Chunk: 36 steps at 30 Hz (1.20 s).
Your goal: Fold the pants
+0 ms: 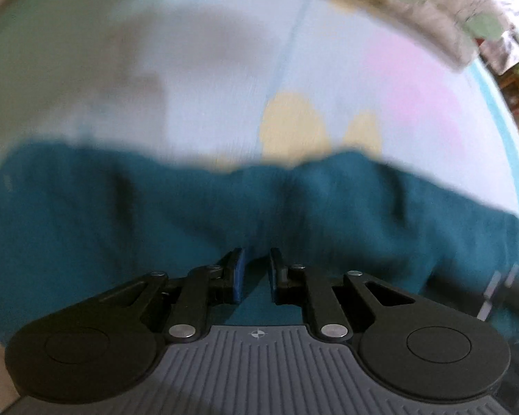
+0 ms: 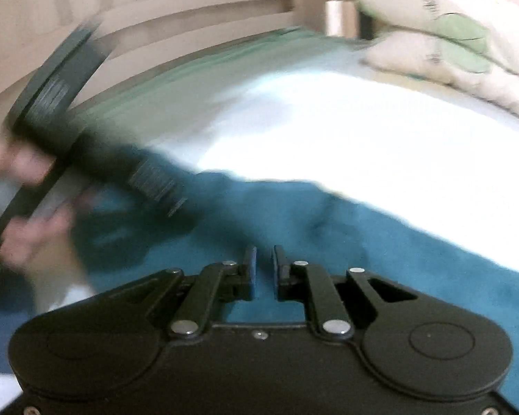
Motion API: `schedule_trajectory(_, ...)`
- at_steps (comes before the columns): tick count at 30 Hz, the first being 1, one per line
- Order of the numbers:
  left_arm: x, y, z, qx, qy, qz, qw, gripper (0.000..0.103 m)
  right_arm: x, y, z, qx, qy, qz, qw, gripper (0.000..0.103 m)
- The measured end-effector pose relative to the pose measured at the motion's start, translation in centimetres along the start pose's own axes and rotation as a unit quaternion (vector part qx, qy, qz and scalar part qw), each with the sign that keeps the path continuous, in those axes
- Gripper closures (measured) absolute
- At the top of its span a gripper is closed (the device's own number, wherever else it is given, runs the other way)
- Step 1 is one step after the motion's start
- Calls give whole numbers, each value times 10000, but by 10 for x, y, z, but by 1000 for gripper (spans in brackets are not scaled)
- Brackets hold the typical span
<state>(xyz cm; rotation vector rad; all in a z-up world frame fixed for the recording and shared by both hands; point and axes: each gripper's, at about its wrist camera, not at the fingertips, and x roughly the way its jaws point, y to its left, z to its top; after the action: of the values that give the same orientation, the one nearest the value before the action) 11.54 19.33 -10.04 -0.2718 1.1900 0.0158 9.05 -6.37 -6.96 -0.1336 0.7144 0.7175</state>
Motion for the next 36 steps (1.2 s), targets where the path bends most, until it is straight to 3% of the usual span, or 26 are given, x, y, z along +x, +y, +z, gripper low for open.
schedule_trajectory(1, 5, 4, -7, -46, 107, -26, 9999, 89, 4, -10, 6, 42, -52, -41, 10000, 76)
schedule_trajectory(3, 1, 9, -21, -51, -133, -154, 9998, 89, 14, -23, 19, 33, -97, -88, 9999, 54)
schedule_trajectory(8, -3, 22, -37, -194, -266, -397, 9987, 89, 57, -42, 49, -43, -91, -65, 9999, 50)
schedule_trajectory(14, -2, 20, -36, -96, -318, -418, 9986, 89, 87, -57, 54, 130, 418, 255, 9987, 50)
schedule_trajectory(16, -3, 17, -37, -6, -360, -361, 9987, 89, 86, -55, 47, 170, 635, 409, 9970, 62)
schedule_trajectory(17, -3, 16, -39, 48, -390, -325, 9987, 89, 86, -52, 43, 112, 723, 426, 9964, 82)
schedule_trajectory(18, -3, 14, -40, 90, -411, -297, 9987, 89, 86, -49, 41, 5, 717, 331, 9969, 96)
schedule_trajectory(20, -3, 11, -40, 153, -440, -248, 9986, 89, 75, -40, 31, -281, 552, 169, 9979, 96)
schedule_trajectory(24, -3, 13, -41, 52, -466, -273, 9985, 89, 56, -25, 9, -326, 499, 370, 9975, 96)
schedule_trajectory(28, -2, 17, -40, -43, -457, -342, 9984, 89, 53, -15, 0, -708, 522, 237, 9958, 96)
schedule_trajectory(32, -2, 16, -40, -38, -465, -340, 9983, 89, 51, -24, 21, -398, 78, 24, 9992, 87)
schedule_trajectory(34, -3, 17, -41, -1, -476, -314, 9984, 89, 55, -33, 33, -232, 87, 44, 9997, 79)
schedule_trajectory(36, -3, 16, -42, 35, -489, -294, 9984, 89, 62, -41, 42, -174, 138, 132, 9997, 62)
